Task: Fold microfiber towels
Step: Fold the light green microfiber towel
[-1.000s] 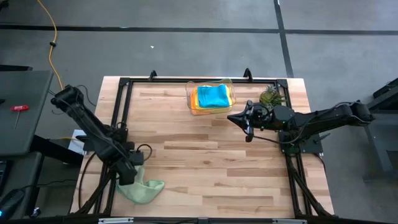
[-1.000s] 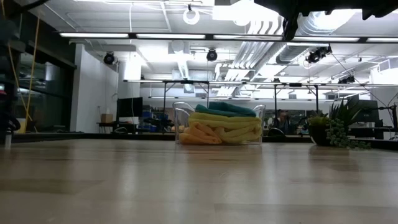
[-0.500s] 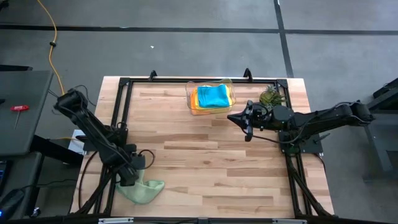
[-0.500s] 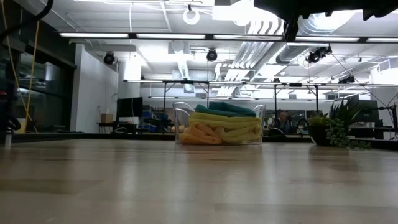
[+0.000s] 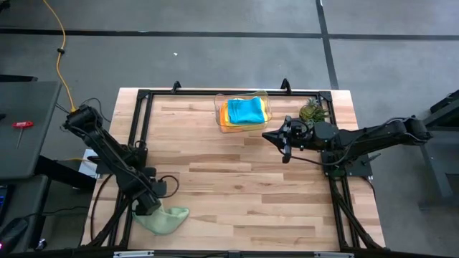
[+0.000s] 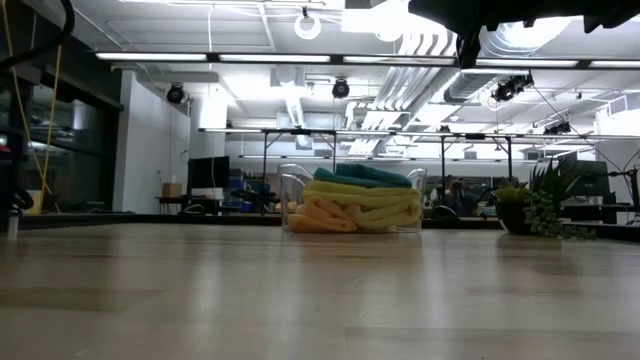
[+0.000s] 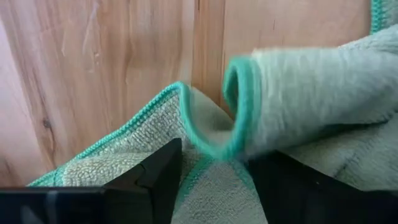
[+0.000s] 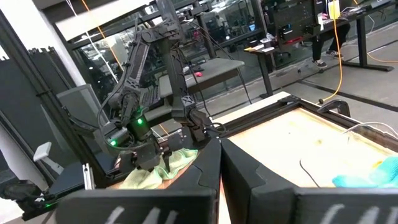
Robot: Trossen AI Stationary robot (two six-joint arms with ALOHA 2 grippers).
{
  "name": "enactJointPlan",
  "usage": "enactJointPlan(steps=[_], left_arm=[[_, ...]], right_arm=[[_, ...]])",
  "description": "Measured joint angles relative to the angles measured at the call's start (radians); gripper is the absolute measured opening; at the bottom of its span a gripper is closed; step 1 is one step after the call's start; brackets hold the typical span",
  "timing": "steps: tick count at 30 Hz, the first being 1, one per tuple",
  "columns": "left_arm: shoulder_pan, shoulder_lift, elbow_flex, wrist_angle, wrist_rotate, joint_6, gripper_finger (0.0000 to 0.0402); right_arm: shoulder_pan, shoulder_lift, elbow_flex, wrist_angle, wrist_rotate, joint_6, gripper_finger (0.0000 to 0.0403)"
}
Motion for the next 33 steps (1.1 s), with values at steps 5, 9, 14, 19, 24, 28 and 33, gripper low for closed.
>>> enactJointPlan(steps=[5, 9, 14, 19, 24, 28, 33], left_arm=[[0.0, -0.042, 0.0, -0.05, 0.007, -0.003, 0.0123], [0.0, -0.089, 0.0, -0.093, 0.007, -0.003, 0.0066], [0.0, -0.137, 0.001, -0.119, -0.005, -0.003, 0.0006], [0.011, -0.159, 0.009, -0.121, -0.008, -0.003, 0.0002], [0.038, -0.208, 0.062, -0.126, -0.055, 0.02, 0.0002], [0.078, -0.25, 0.127, -0.155, -0.133, 0.049, 0.0001], [0.171, -0.285, 0.22, -0.156, -0.272, 0.16, 0.0]], right_arm=[[0.0, 0.0, 0.0, -0.006, 0.0, 0.0, 0.0002], [0.0, 0.0, 0.0, -0.007, 0.0, 0.0, 0.0002], [0.0, 0.0, 0.0, -0.013, 0.0, 0.0, 0.0002], [0.0, 0.0, 0.0, -0.02, -0.001, 0.0, 0.0002], [0.0, 0.0, 0.0, -0.033, -0.001, 0.031, 0.0002], [0.0, 0.0, 0.0, -0.044, -0.001, 0.048, 0.0002], [0.0, 0.0, 0.0, -0.046, -0.001, 0.048, 0.0002]])
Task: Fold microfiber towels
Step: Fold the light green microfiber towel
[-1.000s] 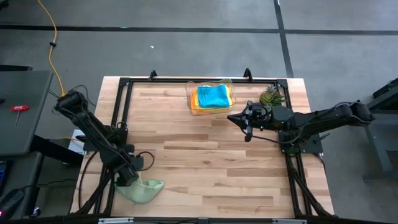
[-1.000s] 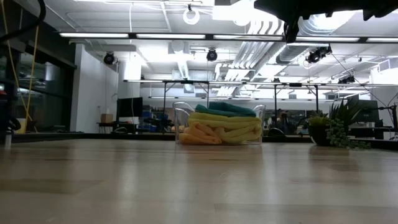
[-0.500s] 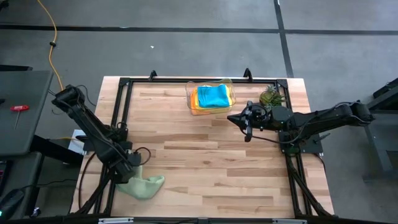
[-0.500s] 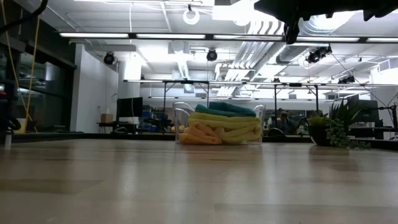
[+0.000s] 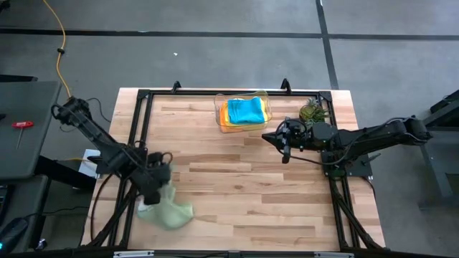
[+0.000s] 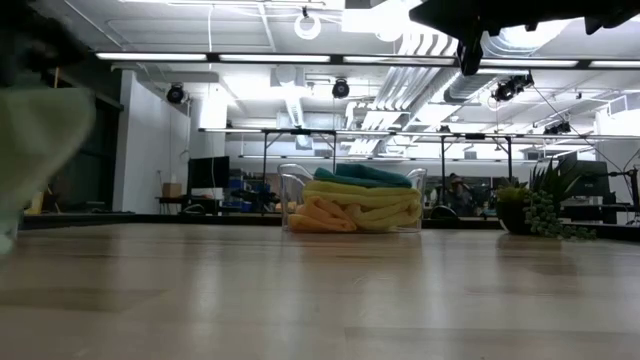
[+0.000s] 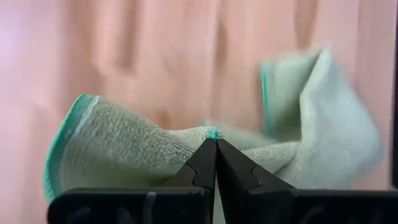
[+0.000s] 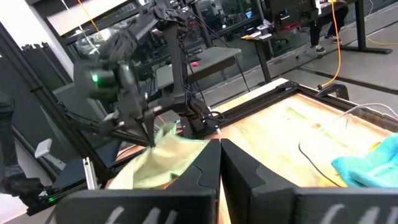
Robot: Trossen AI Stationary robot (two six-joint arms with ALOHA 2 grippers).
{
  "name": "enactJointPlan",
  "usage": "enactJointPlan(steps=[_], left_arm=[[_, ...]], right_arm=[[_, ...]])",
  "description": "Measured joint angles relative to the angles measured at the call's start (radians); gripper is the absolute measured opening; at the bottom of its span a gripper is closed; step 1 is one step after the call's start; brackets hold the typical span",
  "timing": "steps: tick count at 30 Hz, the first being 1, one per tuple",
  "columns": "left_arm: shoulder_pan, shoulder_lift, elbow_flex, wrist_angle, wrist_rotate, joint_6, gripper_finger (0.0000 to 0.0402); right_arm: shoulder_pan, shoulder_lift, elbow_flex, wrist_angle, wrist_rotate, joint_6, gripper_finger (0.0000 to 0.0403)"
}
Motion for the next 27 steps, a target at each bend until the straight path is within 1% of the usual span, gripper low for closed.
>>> enactJointPlan(steps=[4, 7, 11, 13, 15, 17, 20, 23, 25, 27], left_arm=[[0.142, 0.009, 0.071, 0.028, -0.109, 0.186, 0.0], [0.283, 0.031, 0.105, 0.125, -0.14, 0.381, 0.0], [0.462, 0.064, 0.167, 0.304, -0.123, 0.655, 0.0], [0.527, 0.08, 0.216, 0.383, -0.082, 0.771, 0.0], [0.574, 0.087, 0.27, 0.417, -0.039, 0.857, 0.0], [0.592, 0.097, 0.315, 0.433, -0.021, 0.909, 0.0], [0.587, 0.099, 0.323, 0.419, -0.01, 0.918, 0.0], [0.557, 0.112, 0.298, 0.415, 0.023, 0.889, 0.0], [0.529, 0.124, 0.257, 0.417, 0.033, 0.858, 0.0], [0.498, 0.148, 0.211, 0.467, 0.035, 0.82, 0.0]], right_arm=[[0.0, 0.0, 0.0, -0.005, 0.0, 0.0, 0.0002], [0.0, 0.0, 0.0, -0.007, 0.0, 0.0, 0.0002], [0.0, 0.0, 0.0, -0.011, 0.011, -0.002, 0.0002], [0.0, 0.0, 0.001, -0.02, 0.025, -0.002, 0.0002], [0.0, 0.0, 0.001, -0.022, 0.029, 0.0, 0.0002], [0.0, 0.0, 0.001, -0.028, 0.029, 0.0, 0.0002], [0.0, 0.0, 0.001, -0.029, 0.029, 0.0, 0.0002], [0.0, 0.0, 0.001, -0.029, 0.029, 0.0, 0.0002], [0.0, 0.0, 0.001, -0.029, 0.029, 0.001, 0.0002], [0.0, 0.0, 0.001, -0.032, 0.03, 0.018, 0.0002]])
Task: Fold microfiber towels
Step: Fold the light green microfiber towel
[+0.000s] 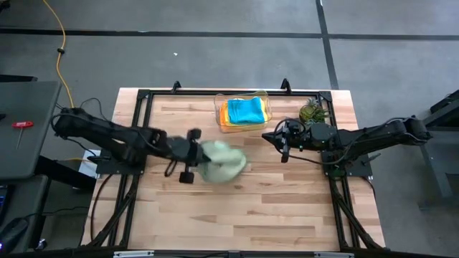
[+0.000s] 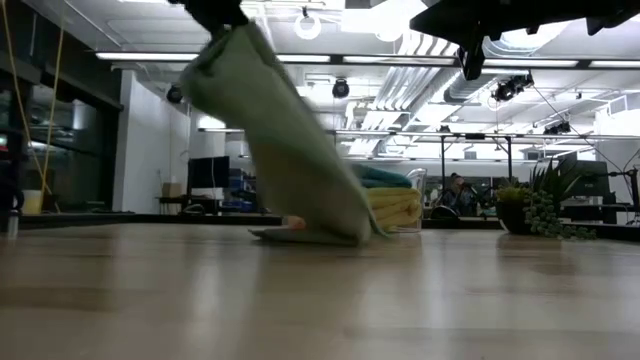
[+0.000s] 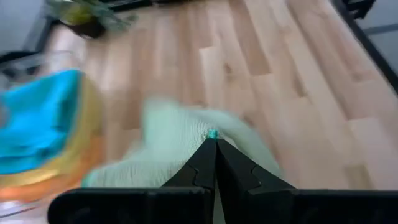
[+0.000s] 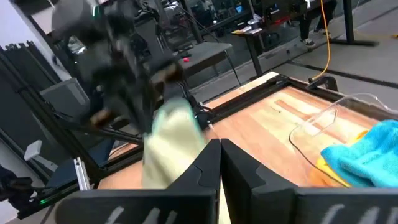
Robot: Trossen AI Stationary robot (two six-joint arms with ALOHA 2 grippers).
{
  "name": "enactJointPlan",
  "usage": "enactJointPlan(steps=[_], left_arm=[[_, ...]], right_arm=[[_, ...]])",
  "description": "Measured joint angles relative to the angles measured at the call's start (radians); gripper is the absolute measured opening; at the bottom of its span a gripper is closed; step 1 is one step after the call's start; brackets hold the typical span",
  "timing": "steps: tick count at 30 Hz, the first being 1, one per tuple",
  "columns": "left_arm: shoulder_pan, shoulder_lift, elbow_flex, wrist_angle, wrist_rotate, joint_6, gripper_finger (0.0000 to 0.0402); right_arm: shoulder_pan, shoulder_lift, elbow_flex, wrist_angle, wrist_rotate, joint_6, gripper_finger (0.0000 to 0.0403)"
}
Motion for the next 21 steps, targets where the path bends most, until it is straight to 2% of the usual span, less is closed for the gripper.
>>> enactJointPlan(steps=[6, 11, 16, 21], left_arm=[[-0.089, 0.102, -0.153, 0.162, 0.008, -0.127, 0.0], [-0.136, 0.226, -0.208, 0.24, 0.034, -0.235, 0.0], [-0.165, 0.352, -0.214, 0.3, 0.052, -0.303, 0.0], [-0.177, 0.425, -0.214, 0.352, 0.06, -0.361, 0.0]], right_arm=[[0.001, 0.02, 0.0, -0.038, 0.001, 0.077, 0.0013], [0.019, 0.092, 0.001, -0.137, -0.046, 0.155, 0.0065], [0.036, 0.248, 0.025, -0.169, -0.144, 0.174, 0.0127], [0.04, 0.44, 0.118, -0.167, -0.193, 0.063, 0.015]])
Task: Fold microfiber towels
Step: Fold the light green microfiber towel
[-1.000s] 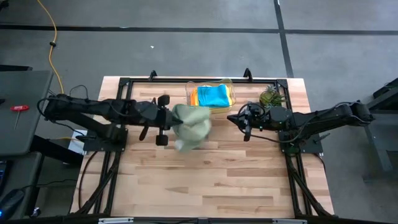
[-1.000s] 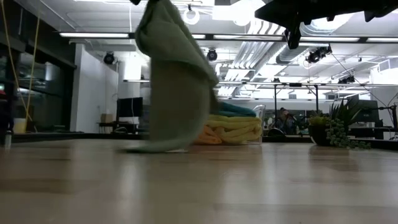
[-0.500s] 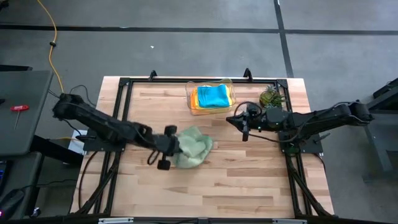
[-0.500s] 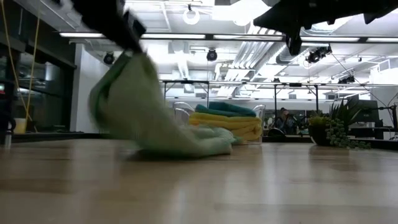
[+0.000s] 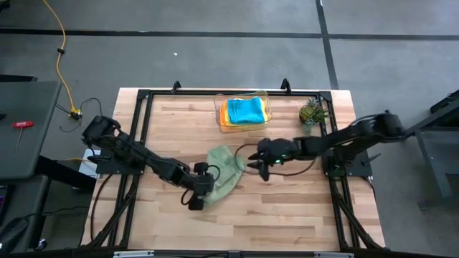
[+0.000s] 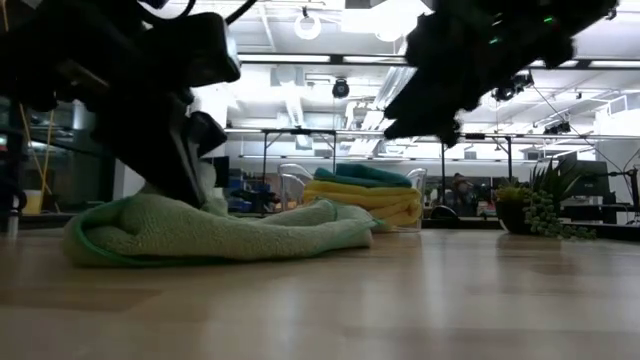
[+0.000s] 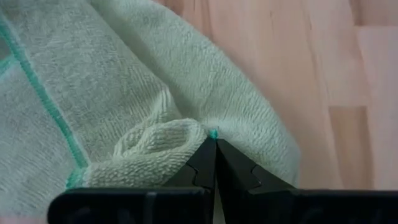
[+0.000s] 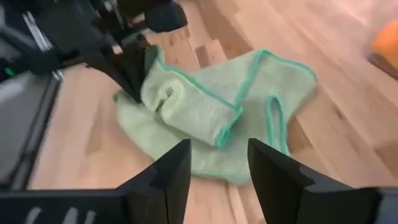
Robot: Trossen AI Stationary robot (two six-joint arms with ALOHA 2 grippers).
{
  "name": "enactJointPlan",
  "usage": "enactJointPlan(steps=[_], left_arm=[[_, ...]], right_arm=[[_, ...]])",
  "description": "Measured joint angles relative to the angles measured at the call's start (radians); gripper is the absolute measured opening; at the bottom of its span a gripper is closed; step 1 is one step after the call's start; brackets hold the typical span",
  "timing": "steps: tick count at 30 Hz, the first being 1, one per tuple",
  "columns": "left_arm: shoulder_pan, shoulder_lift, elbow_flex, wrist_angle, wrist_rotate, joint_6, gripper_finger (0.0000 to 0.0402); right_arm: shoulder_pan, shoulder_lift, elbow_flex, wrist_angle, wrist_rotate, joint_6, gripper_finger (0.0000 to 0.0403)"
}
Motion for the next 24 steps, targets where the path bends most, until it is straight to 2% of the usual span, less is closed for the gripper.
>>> enactJointPlan(steps=[3, 7, 12, 15, 21, 24], left_arm=[[-0.001, 0.013, 0.0, 0.03, -0.002, -0.028, 0.0], [-0.001, 0.01, 0.002, 0.048, -0.01, -0.045, 0.0], [0.0, 0.01, 0.001, 0.053, -0.011, -0.05, 0.0], [0.0, 0.01, 0.001, 0.054, -0.012, -0.05, 0.0], [0.0, 0.01, 0.001, 0.059, -0.02, -0.051, 0.0], [0.001, 0.01, 0.001, 0.058, -0.038, -0.053, 0.0]], right_arm=[[-0.008, 0.104, 0.06, 0.0, -0.009, -0.059, 0.0151], [-0.036, 0.243, 0.141, 0.001, -0.083, -0.112, 0.0151], [-0.069, 0.388, 0.233, 0.008, -0.098, -0.191, 0.0151], [-0.088, 0.442, 0.273, 0.001, -0.107, -0.198, 0.0151], [-0.105, 0.488, 0.32, -0.012, -0.214, -0.198, 0.0151], [-0.096, 0.497, 0.329, -0.027, -0.206, -0.198, 0.0151]])
